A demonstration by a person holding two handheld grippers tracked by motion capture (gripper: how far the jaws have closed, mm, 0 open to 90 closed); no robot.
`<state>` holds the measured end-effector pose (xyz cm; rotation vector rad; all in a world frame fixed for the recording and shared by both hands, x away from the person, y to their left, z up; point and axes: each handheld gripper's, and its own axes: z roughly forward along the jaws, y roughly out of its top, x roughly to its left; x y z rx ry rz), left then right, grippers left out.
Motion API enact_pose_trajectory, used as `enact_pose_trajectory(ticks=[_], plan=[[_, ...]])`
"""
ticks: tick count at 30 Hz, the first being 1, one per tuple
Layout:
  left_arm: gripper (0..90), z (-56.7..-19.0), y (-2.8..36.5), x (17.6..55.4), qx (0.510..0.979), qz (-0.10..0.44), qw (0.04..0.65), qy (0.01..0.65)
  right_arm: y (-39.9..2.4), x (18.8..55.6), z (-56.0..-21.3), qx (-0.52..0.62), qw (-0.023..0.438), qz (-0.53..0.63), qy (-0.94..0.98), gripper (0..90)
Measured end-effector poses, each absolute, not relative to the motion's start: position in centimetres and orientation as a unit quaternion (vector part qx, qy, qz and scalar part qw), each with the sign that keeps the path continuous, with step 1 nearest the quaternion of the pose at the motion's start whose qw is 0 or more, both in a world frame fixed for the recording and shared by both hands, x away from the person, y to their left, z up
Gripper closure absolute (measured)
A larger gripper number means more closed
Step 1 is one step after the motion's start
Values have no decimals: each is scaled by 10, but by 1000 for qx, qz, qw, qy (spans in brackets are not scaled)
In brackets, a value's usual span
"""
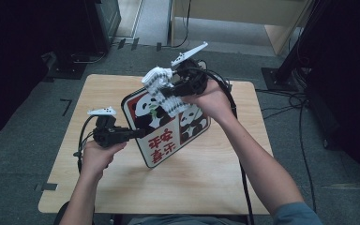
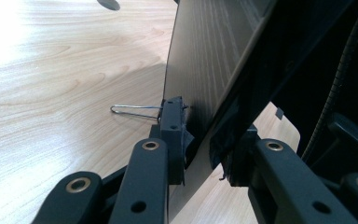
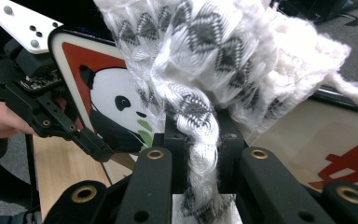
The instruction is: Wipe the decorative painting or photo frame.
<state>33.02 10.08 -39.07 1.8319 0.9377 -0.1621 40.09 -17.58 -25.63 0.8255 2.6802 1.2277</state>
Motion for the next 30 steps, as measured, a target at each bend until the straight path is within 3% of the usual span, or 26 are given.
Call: enact_pose_trajectory(ticks=[30], plan=[[751, -391, 102, 330, 764, -64, 511, 388, -180, 399, -297, 275, 15, 387, 880, 806]])
